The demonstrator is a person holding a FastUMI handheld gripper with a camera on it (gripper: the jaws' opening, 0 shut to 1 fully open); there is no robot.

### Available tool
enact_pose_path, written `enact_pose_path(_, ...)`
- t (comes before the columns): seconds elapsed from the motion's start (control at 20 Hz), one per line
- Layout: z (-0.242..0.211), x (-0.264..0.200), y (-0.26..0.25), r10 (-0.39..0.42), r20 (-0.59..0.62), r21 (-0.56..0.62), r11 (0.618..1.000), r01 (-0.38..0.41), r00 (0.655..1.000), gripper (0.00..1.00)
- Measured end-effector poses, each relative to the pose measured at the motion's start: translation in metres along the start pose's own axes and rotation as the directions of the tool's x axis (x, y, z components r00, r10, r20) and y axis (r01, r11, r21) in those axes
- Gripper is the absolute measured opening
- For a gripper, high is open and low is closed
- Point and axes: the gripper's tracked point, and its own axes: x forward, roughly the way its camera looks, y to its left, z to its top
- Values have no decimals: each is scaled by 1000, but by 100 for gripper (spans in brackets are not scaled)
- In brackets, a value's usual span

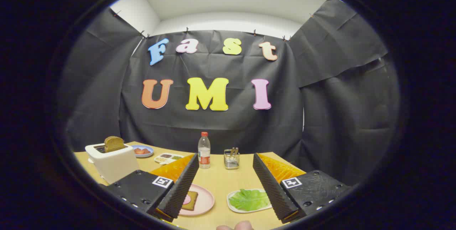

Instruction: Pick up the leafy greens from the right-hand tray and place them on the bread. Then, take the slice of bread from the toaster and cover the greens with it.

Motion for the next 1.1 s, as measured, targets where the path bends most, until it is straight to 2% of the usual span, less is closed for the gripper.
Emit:
enact_pose_path(0.2,7,-2,-3,-21,57,-23,1000,22,998,95)
enact_pose_path(0.35,-4,-4,-4,-8,22,52,999,7,1000,95)
enact_pose_path(0.6,-15,-2,-19,-45,-15,62,997,46,999,96)
enact_pose_path(0.9,-13,1,-8,-30,-7,4,1000,30,1000,96)
enact_pose_path(1.1,-8,4,-22,-63,-4,-20,998,63,998,95)
